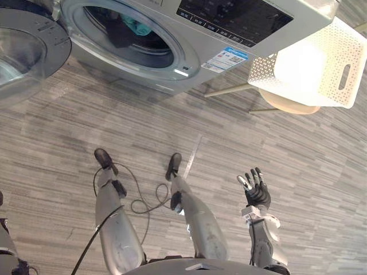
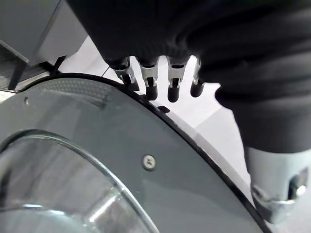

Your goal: Pick up the laundry basket with both hands and put the clothes into the washing machine.

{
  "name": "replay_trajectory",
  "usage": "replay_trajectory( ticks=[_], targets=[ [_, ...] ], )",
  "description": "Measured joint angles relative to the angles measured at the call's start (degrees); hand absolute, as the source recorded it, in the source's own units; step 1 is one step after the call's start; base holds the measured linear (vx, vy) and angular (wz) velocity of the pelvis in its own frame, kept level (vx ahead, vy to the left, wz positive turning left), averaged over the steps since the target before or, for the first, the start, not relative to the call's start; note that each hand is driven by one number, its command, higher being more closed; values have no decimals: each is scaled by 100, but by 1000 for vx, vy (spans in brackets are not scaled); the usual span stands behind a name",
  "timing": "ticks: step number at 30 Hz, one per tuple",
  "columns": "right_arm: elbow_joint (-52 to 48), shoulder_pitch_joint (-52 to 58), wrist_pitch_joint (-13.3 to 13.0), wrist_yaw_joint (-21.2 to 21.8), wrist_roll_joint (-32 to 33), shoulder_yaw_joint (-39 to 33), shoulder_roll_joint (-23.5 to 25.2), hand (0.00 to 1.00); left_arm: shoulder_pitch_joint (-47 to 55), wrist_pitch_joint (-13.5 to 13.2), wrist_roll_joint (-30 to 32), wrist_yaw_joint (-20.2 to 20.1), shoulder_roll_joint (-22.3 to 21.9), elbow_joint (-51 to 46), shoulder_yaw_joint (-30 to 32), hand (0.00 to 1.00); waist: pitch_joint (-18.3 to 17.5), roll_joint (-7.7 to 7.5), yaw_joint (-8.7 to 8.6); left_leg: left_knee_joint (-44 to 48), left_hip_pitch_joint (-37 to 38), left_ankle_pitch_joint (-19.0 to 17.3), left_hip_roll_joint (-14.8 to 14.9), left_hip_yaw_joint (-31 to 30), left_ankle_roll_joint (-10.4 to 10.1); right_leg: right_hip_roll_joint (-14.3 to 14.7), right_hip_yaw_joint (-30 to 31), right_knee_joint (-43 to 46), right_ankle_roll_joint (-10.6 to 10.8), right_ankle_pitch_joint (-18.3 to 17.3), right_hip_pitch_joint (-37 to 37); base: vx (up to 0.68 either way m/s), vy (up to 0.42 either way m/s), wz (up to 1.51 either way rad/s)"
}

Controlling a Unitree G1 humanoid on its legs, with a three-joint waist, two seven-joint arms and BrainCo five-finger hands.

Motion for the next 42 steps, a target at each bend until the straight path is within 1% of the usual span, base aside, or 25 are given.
replay_trajectory(
  ticks=[2, 4, 5, 8, 10, 12, 14, 15, 16, 18, 19, 20, 21, 23, 24, 26, 28, 29, 30, 32, 34, 36, 38, 40, 42],
  targets=[
    [8, -5, 89, 47, -6, 1, -2, 0, 117, 108, 7, -347, 0, -6, 23, 0, -10, 22, 36, 16, 59, -1, 5, 22, -1, -2, 1, 5, 14, -45, 54, 50, -25, -3],
    [9, -4, 192, 181, -9, 0, -41, 0, 480, 207, 27, -859, 0, -54, 89, 0, -81, 99, 8, 94, 142, -46, 33, 41, -15, -11, 7, 122, -20, -156, 101, 50, -12, -3],
    [8, -4, 202, 228, -14, 0, -48, 0, 616, 213, 32, -980, 0, -72, 99, 0, -83, 104, 7, 116, 195, -69, 47, 69, -16, -16, 15, 173, -26, -188, 114, 36, -5, -13],
    [6, 47, 300, 347, -43, -1, -103, 0, 1581, 230, 84, -1476, -4, -104, 200, 0, -184, 202, -47, 274, 472, -209, 149, 233, -59, -55, 73, 592, -102, -472, 135, 43, 2, -20],
    [5, 116, 304, 462, -108, -42, -105, 0, 2143, 233, 131, -1676, -72, -102, 202, 0, -273, 256, -59, 299, 694, -271, 184, 385, -103, -84, 169, 837, -129, -635, 137, 81, -3, -26],
    [4, 191, 309, 498, -124, -121, -108, 0, 2559, 230, 129, -1776, -315, -100, 201, 0, -427, 364, -76, 313, 909, -307, 202, 515, -116, -128, 239, 1116, -166, -775, 143, 122, 4, -22],
    [-53, 260, 310, 583, -272, -167, -160, 0, 3125, 178, 120, -1709, -823, -86, 180, 0, -578, 467, -92, 287, 1360, -314, 191, 864, -110, -210, 374, 1472, -165, -937, 201, 133, 16, -28],
    [-96, 307, 310, 618, -330, -167, -195, 0, 3223, 167, 117, -1694, -945, -62, 160, 0, -601, 510, -100, 274, 1473, -319, 181, 941, -104, -228, 394, 1515, -158, -979, 251, 85, 10, -20],
    [-109, 363, 310, 660, -370, -178, -266, 0, 3368, 134, 82, -1696, -1102, 55, 12, 0, -642, 584, -127, 227, 1649, -325, 126, 1027, -94, -264, 457, 1585, -150, -1047, 341, 101, 24, -11],
    [146, 386, 341, 756, -716, -365, -483, 0, 3792, 32, -306, -1721, -1616, 605, -760, 0, -897, 769, -243, -52, 2143, -325, -124, 1248, -97, -409, 628, 1836, -97, -1222, 442, 75, 46, -13],
    [328, 364, 342, 770, -811, -422, -550, 0, 3839, 13, -446, -1738, -1741, 771, -965, 0, -922, 802, -252, -126, 2262, -325, -201, 1268, -98, -448, 668, 1859, -85, -1234, 484, 30, 62, -11],
    [729, 326, 364, 811, -950, -485, -718, 0, 3968, -8, -733, -1788, -2006, 1099, -1319, 0, -1017, 881, -328, -275, 2434, -326, -347, 1270, -104, -515, 740, 1860, -51, -1256, 559, 4, 59, -7],
    [933, 326, 382, 835, -1035, -538, -777, 0, 4051, -14, -826, -1852, -2135, 1234, -1546, 0, -1076, 907, -369, -345, 2494, -327, -422, 1274, -106, -562, 772, 1862, -36, -1267, 577, -12, 78, -5],
    [1577, 271, 432, 869, -1318, -613, -899, 0, 4338, -20, -1122, -2060, -2655, 1718, -2405, 0, -1152, 907, -567, -548, 2788, -357, -652, 1358, -187, -658, 919, 1827, 33, -1266, 699, -32, 112, -16],
    [1802, 273, 459, 882, -1492, -622, -895, 0, 4450, -20, -1261, -2148, -2913, 1899, -2845, 0, -1191, 851, -658, -610, 2946, -374, -734, 1463, -201, -690, 1031, 1741, 81, -1224, 781, -42, 120, -27],
    [1991, 286, 526, 895, -1605, -631, -890, 0, 4622, -22, -1432, -2221, -3083, 1923, -3421, 0, -1239, 790, -757, -644, 3093, -401, -785, 1580, -192, -702, 1131, 1559, 120, -1120, 900, -43, 92, -28],
    [2215, 306, 532, 943, -1699, -695, -894, 0, 4725, -31, -1977, -2354, -3069, 1837, -4238, 0, -1253, 787, -883, -655, 3245, -449, -849, 1644, -192, -724, 1193, 1205, 177, -908, 1131, -75, 98, -19],
    [2256, 306, 531, 949, -1699, -696, -894, 0, 4732, -40, -2105, -2352, -3043, 1788, -4434, 0, -1267, 803, -910, -679, 3287, -457, -878, 1674, -195, -732, 1234, 1134, 184, -867, 1165, -60, 76, -19],
    [2341, 305, 530, 954, -1699, -695, -898, 0, 4794, -54, -2368, -2346, -2980, 1656, -4793, 0, -1393, 836, -941, -719, 3295, -466, -935, 1738, -179, -765, 1273, 994, 212, -764, 1175, -29, 68, -17],
    [2465, 308, 530, 982, -1700, -683, -909, 0, 4833, -60, -2862, -2340, -2810, 1452, -5307, 0, -1459, 971, -1026, -767, 3414, -484, -1016, 1799, -156, -800, 1342, 751, 253, -616, 1350, -14, 65, -17],
    [2619, 310, 529, 1004, -1702, -566, -992, 0, 4917, -94, -3144, -2280, -2483, 1162, -5687, 0, -1582, 1103, -1104, -810, 3496, -498, -1068, 1871, -161, -814, 1413, 577, 275, -508, 1429, -18, 31, -17],
    [2665, 311, 528, 1033, -1702, -460, -1113, 0, 4949, -159, -3209, -2209, -2206, 944, -5789, 0, -1631, 1186, -1144, -831, 3498, -498, -1103, 1899, -159, -831, 1443, 471, 284, -423, 1445, -23, 4, -12],
    [2835, 308, 527, 1108, -1702, -266, -1297, 0, 4950, -304, -3247, -2079, -1765, 653, -5866, 0, -1666, 1242, -1180, -839, 3491, -498, -1123, 1896, -159, -840, 1462, 319, 286, -322, 1489, -42, -16, -7],
    [2858, 307, 525, 1109, -1701, -146, -1374, 0, 5021, -424, -3227, -1981, -1533, 450, -5859, 0, -1670, 1240, -1220, -844, 3488, -501, -1140, 1893, -159, -855, 1462, 210, 258, -278, 1536, -52, -22, -1],
    [2862, 298, 523, 1105, -1700, -103, -1381, 0, 5132, -514, -3099, -1937, -1460, 265, -5856, 0, -1671, 1241, -1238, -850, 3454, -542, -1168, 1892, -171, -881, 1464, 116, 262, -240, 1533, -59, -19, 0]
  ],
)
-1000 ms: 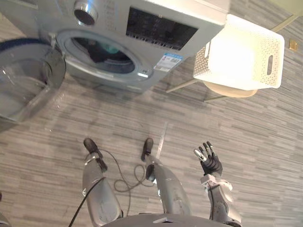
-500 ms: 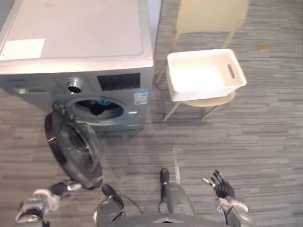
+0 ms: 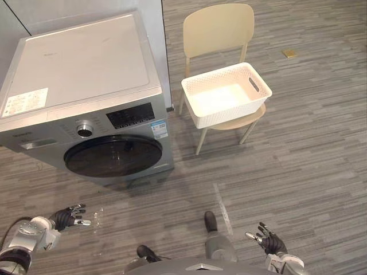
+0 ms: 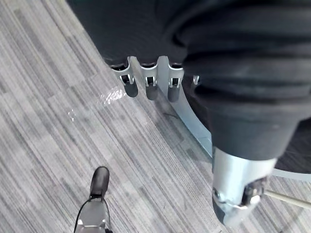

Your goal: Pick up the laundry basket with both hands and put the clothes into the washing machine.

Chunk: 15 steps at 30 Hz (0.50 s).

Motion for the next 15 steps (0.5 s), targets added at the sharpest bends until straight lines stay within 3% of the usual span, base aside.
replay_trajectory(
  ticks=[3, 5, 7, 11, 15],
  targets=[
    [26, -6, 0, 4, -1, 206, 11, 0, 309, -127, 442, 95, -143, -143, 16, 0, -39, -34, -10, -9, -54, -23, -36, -1, 5, -25, 3, -120, 22, 29, -7, -29, -13, 0],
    [130, -28, 0, 2, 0, 226, 43, 0, 457, -138, 642, 178, -525, -17, 186, 0, -131, -58, 10, -3, -114, -37, -42, -10, 6, -30, -9, -144, -10, 75, -37, 0, 0, 0],
    [187, -54, -3, -12, 2, 225, 64, 0, 540, -143, 883, 427, -1235, 95, 619, 0, -188, -100, 75, 16, -171, -27, -46, -54, 45, -32, -51, -212, 22, 111, -23, 36, -26, 10],
    [185, -167, -137, -228, 4, -13, 381, 0, 616, -180, 1077, 1214, -2751, -375, 2156, 0, -221, -153, 182, 53, -460, 8, -45, -470, 98, -37, -412, -274, 31, 161, 55, 23, -33, 39],
    [189, -200, -306, -483, 4, -182, 678, 0, 680, -520, 1279, 2125, -3385, -1020, 2743, 0, -221, -160, 333, 59, -387, 15, -59, -785, 107, -51, -723, -271, -6, 70, 390, -3, -16, 42]
  ],
)
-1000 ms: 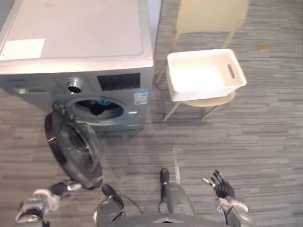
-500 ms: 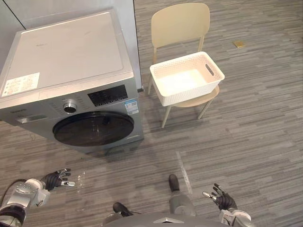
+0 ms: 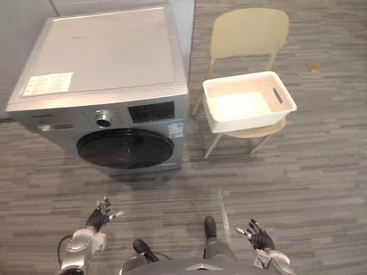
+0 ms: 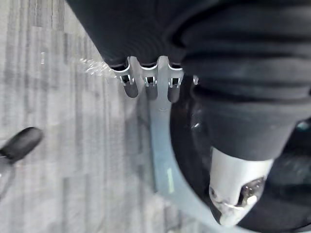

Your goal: Pick up the laundry basket with both hands and put the clothes into the washing machine.

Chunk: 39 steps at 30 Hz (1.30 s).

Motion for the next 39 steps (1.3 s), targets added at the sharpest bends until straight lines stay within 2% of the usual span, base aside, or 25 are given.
replay_trajectory(
  ticks=[2, 4, 9, 11, 13, 15, 17, 18, 19, 20, 21, 22, 23, 25, 26, 28, 30, 31, 32, 33, 34, 35, 36, 38, 39],
  targets=[
    [71, -1, -93, -161, 4, -176, 56, 0, 143, -230, 48, 448, -170, -81, 172, 0, -5, -9, 82, -28, 134, 0, -48, -140, 2, -41, -132, 41, 34, -102, 213, -24, 6, 33],
    [226, -5, -141, -265, 15, -352, 50, 0, 349, -332, 47, 660, -277, -66, 177, 0, -4, -25, 153, -63, 253, -5, -92, -171, 10, -84, -154, 113, 33, -207, 295, -43, 17, 16],
    [711, 11, -171, -443, 28, -549, 72, 0, 654, -364, 26, 744, -768, 565, 144, 0, -12, -86, 286, -130, 424, -18, -258, -368, 53, -244, -308, 248, 96, -356, 518, -26, 29, 23],
    [765, 7, -173, -518, 62, -549, 166, 0, 706, -353, -79, 753, -929, 755, 124, 0, 31, -150, 324, 111, 390, -140, -250, -515, 92, -290, -444, 263, 131, -380, 667, -17, 33, 25],
    [914, -1, -169, -654, 117, -586, 255, 0, 759, -352, -263, 829, -1070, 890, -17, 0, 73, -207, 418, 664, 286, -484, -236, -876, 151, -398, -606, 449, 231, -499, 849, -24, 106, 41],
    [965, -12, -164, -678, 114, -699, 275, 0, 764, -353, -308, 857, -1155, 886, -171, 0, 88, -199, 416, 1156, 55, -773, -321, -1124, 276, -636, -785, 833, 344, -723, 825, -29, 166, 63],
    [1057, -75, -117, -701, 110, -782, 267, 0, 763, -355, -195, 950, -1171, 822, -321, 0, 110, -187, 394, 1593, -206, -1159, -583, -1458, 473, -1046, -1009, 1498, 439, -1059, 796, -29, 221, 82],
    [1111, -77, -85, -717, 108, -779, 258, 0, 761, -358, -101, 1000, -1172, 811, -328, 0, 124, -185, 406, 1598, -239, -1201, -682, -1536, 522, -1158, -1032, 1765, 314, -1107, 800, -11, 261, 95],
    [1162, -79, -29, -777, 107, -734, 275, 0, 761, -356, 65, 1106, -1208, 798, -413, 0, 175, -118, 402, 1538, -231, -1229, -839, -1740, 591, -1269, -832, 2498, -512, -1124, 557, -2, 216, 99],
    [1166, -141, -25, -796, 107, -637, 378, 0, 770, -356, 192, 1153, -1141, 775, -516, 0, 217, -62, 388, 1318, -166, -1147, -981, -2045, 661, -1085, -315, 3150, -657, -1241, 279, 0, 205, 148],
    [1192, -59, -43, -802, 130, -588, 537, 0, 765, -359, 331, 1175, -1043, 754, -538, 0, 264, -51, 330, 942, -108, -795, -1173, -2474, 764, -571, 234, 3474, -443, -1688, 170, 29, 125, 155],
    [1209, -70, -45, -798, 154, -550, 573, 0, 757, -364, 390, 1182, -1001, 744, -539, 0, 270, -134, 270, 740, -71, -651, -1293, -2701, 780, -284, 478, 3489, -409, -1886, 162, 96, 34, 195],
    [1226, -45, -45, -793, 225, -376, 635, 0, 719, -380, 416, 1195, -947, 756, -532, 0, 275, -281, 248, 405, 13, -440, -1508, -3067, 834, 242, 945, 3431, -451, -2104, 102, 87, -66, 192],
    [1234, 59, -89, -794, 312, -247, 717, 0, 557, -384, 401, 1192, -921, 751, -516, 0, 414, -547, 293, 16, 26, -52, -1839, -3627, 834, 913, 1592, 2905, -518, -2221, 27, 55, -130, 199],
    [1242, 58, -97, -797, 352, -246, 714, 0, 509, -375, 433, 1186, -952, 807, -515, 0, 441, -538, 287, -71, 33, 31, -1921, -3852, 816, 945, 1602, 2876, -702, -2209, 69, 85, -117, 167],
    [1209, 67, -165, -796, 421, -218, 741, 0, 472, -381, 498, 1187, -1042, 815, -504, 0, 444, -489, 387, -399, 120, 209, -1972, -4220, 746, 876, 1184, 2481, -793, -2140, 366, 62, -55, 124],
    [1042, 131, -236, -798, 463, -137, 768, 0, 420, -378, 663, 1167, -1102, 807, -454, 0, 482, -465, 334, -74, -85, 183, -1897, -3826, 735, 627, 343, 2314, -749, -2144, 528, 57, -58, 170],
    [968, 156, -244, -798, 443, -116, 746, 0, 371, -379, 751, 1127, -1136, 764, -483, 0, 498, -425, 319, 392, -320, 71, -1696, -3125, 637, 547, -107, 2241, -736, -2147, 689, 101, -45, 216],
    [866, 201, -244, -800, 419, -77, 734, 0, 348, -376, 774, 1076, -1183, 707, -465, 0, 510, -406, 324, 679, -413, -174, -1337, -2074, 630, 485, -498, 2200, -734, -2150, 815, 93, -12, 185],
    [844, 201, -244, -804, 382, -44, 720, 0, 357, -372, 775, 1076, -1198, 654, -456, 0, 508, -400, 328, 758, -398, -266, -1101, -1392, 683, 472, -662, 2210, -735, -2150, 849, 104, 42, 163],
    [739, 197, -254, -809, 288, -17, 719, 0, 371, -371, 774, 1074, -1221, 601, -450, 0, 513, -358, 342, 850, -334, -442, -711, -332, 834, 475, -913, 2219, -740, -2153, 953, 100, 51, 116],
    [682, 179, -258, -812, 270, -20, 721, 0, 340, -365, 774, 1067, -1221, 613, -472, 0, 553, -306, 360, 849, -278, -473, -609, -95, 895, 482, -988, 2229, -744, -2156, 1048, 102, 79, 126],
    [639, 164, -267, -815, 266, -26, 722, 0, 319, -369, 775, 1068, -1220, 624, -485, 0, 585, -342, 408, 842, -267, -481, -660, -94, 1125, 471, -1035, 2273, -738, -2164, 1105, 100, 99, 104],
    [675, 54, -295, -814, 264, -27, 759, 0, 317, -376, 793, 1077, -1156, 701, -524, 0, 561, -343, 420, 621, -272, -389, -939, -400, 1170, 396, -997, 2217, -702, -2212, 1105, 91, 123, 89],
    [730, -51, -299, -811, 243, -20, 810, 0, 313, -369, 823, 1071, -1043, 794, -544, 0, 533, -420, 412, 493, -345, -312, -1145, -510, 1170, 327, -892, 2069, -651, -2246, 1102, 49, 119, 75]
  ],
)
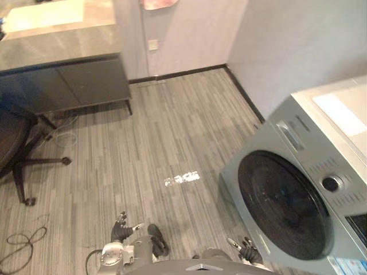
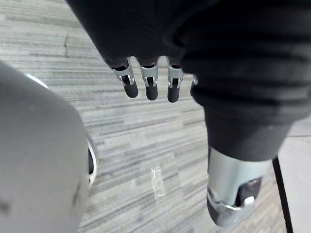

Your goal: Pick up the laundry basket with both hands and put the clothes into the washing machine.

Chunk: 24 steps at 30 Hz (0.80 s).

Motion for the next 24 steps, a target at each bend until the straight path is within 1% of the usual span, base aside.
replay_trajectory(
  ticks=[1, 2, 3, 4, 5, 6, 7, 8, 9, 10, 11, 12, 13, 14, 15, 16, 17, 18, 19, 20, 21, 22, 23, 24],
  targets=[
    [132, -140, -9, 1, -13, -18, 9, 0, -28, 0, -8, 5, 31, 39, 4, 0, -13, -32, 9, -157, -74, 92, -167, -121, 3, -44, -13, -204, 30, -8, 9, 38, 113, 64],
    [190, -220, -6, 1, -13, -33, 2, 0, -42, 2, -10, 0, 32, 48, 2, 0, -27, -73, 15, -232, -92, 137, -238, -164, 12, -62, -10, -303, 83, 1, 28, -19, 100, 51],
    [276, -317, -10, 4, -15, -71, -8, 0, -61, 2, -9, -9, 42, 86, 5, 0, 10, -12, 20, -342, -109, 180, -401, -285, 44, -123, -52, -486, 274, 2, 110, -42, 111, 50],
    [369, -383, -4, 7, -7, -119, -46, 0, -56, 6, -10, -13, 5, 116, 5, 0, 59, 74, -9, -381, -92, 153, -563, -426, 49, -251, -211, -475, 348, -37, 167, -48, 132, 51],
    [392, -374, 9, 10, -7, -165, -58, 0, -58, 9, -9, -30, -16, 124, 11, 0, 88, 17, -22, -306, -81, 17, -645, -462, 133, -373, -297, -432, 373, -120, 196, 44, 161, 47],
    [438, -329, 58, 12, -20, -214, -77, 0, -49, 8, -14, -56, -15, 124, 13, 0, 89, 1, -9, 73, 98, -373, -720, -431, 342, -604, -341, -192, 438, -173, 346, 217, 119, 20],
    [351, -243, 92, 31, -21, -258, -142, 0, -18, 5, -14, -74, -68, 195, 25, 0, 109, 109, 20, 119, 449, -736, -666, -506, 110, -753, -260, 752, 248, -315, 176, 274, 90, 8],
    [293, -245, 105, 28, -19, -249, -168, 0, -43, 6, -29, -92, -81, 264, 27, 0, 153, 121, 1, 101, 567, -783, -764, -578, 169, -918, -44, 1528, -29, -294, -138, 263, 109, -14],
    [138, -195, 102, 42, -12, -268, -188, 0, -44, 15, -56, -112, -77, 298, 25, 0, 164, 169, -32, -27, 758, -800, -800, -579, 182, -950, 487, 2566, -262, -224, -697, 177, 163, -12],
    [65, -132, 91, 55, -15, -266, -187, 0, -51, 35, -57, -122, -56, 373, 26, 0, 170, 177, -71, -210, 1007, -788, -807, -607, 152, -706, 995, 3236, -91, -301, -1182, 180, 205, -2],
    [36, -88, 99, 56, -13, -252, -181, 0, -53, 27, -63, -128, -39, 455, 27, 0, 138, 228, -88, -379, 1163, -765, -810, -685, 147, -467, 1204, 3393, 10, -350, -1497, 129, 138, 18],
    [42, -43, 105, 57, -11, -237, -175, 0, -56, 20, -60, -151, -43, 486, 25, 0, 145, 269, -107, -448, 1216, -759, -819, -763, 139, -347, 1246, 3297, 44, -366, -1627, 132, 101, 51],
    [37, 49, 103, 57, -5, -238, -145, 0, -72, 24, -61, -186, -75, 506, 27, 0, 150, 266, -171, -633, 1355, -753, -832, -931, 57, -118, 1290, 2924, 55, -370, -1780, 243, 85, 74],
    [35, 83, 106, 59, 36, -213, -38, 0, -109, 27, -62, -243, -32, 601, 126, 0, 73, 42, -166, -560, 1479, -1053, -711, -658, -280, 89, 1558, 2121, 44, -282, -1956, 321, 32, 85],
    [33, 98, 94, 54, 47, -206, 27, 0, -140, 6, -57, -270, -6, 604, 163, 0, 68, 51, -181, -389, 1408, -907, -590, -578, 94, 47, 1649, 1878, 156, -194, -1986, 314, -34, 64],
    [34, 137, 82, 58, 52, -238, 23, 0, -161, -11, -56, -285, -65, 604, 194, 0, 122, 103, -203, -399, 1432, -931, -547, -721, 14, 97, 1728, 1719, 289, -114, -2029, 251, -98, 32],
    [165, 74, 113, 64, 58, -229, -5, 0, -237, 50, -60, -261, -69, 692, 360, 0, 155, 66, -151, -367, 1585, -957, -622, -715, -14, 35, 2045, 1377, 255, 85, -2099, 288, -75, 18],
    [146, 67, 103, 70, 57, -219, -24, 0, -220, 66, -60, -260, -95, 727, 400, 0, 129, 58, -168, -378, 1691, -993, -621, -759, -77, 73, 2057, 1229, 225, 209, -2104, 333, -39, 17],
    [133, 58, 103, 70, 50, -218, -31, 0, -198, 82, -61, -260, -146, 756, 480, 0, 128, 159, -200, -435, 1820, -1042, -606, -839, -165, 179, 2058, 1051, 201, 403, -2109, 362, -25, 32],
    [139, 59, 103, 66, 44, -210, -24, 0, -187, 103, -57, -265, -175, 756, 516, 0, 99, 151, -233, -521, 1974, -1080, -607, -916, -233, 255, 2042, 935, 129, 613, -2082, 304, -32, 32],
    [150, 62, 104, 65, 43, -189, -24, 0, -182, 104, -56, -265, -179, 753, 537, 0, 73, 130, -245, -527, 2029, -1116, -607, -946, -297, 303, 2014, 932, 115, 701, -2084, 334, -79, 37],
    [151, 73, 109, 65, 35, -94, -25, 0, -123, 104, -56, -272, -193, 736, 674, 0, 5, 81, -291, -439, 2082, -1201, -594, -1028, -443, 372, 2002, 940, -5, 806, -2075, 279, -100, 28],
    [146, 79, 107, 66, 33, -68, -19, 0, -98, 106, -55, -274, -195, 720, 723, 0, -13, 56, -300, -353, 2078, -1235, -586, -1046, -502, 394, 1997, 929, -55, 858, -2055, 367, -176, 33],
    [146, 93, 106, 84, -23, -32, -34, 0, -62, 106, -61, -273, -222, 692, 887, 0, -29, 32, -303, 492, 1874, -1384, -437, -1018, -709, 434, 1936, 891, -5, 782, -1870, 388, -177, 23]
  ],
)
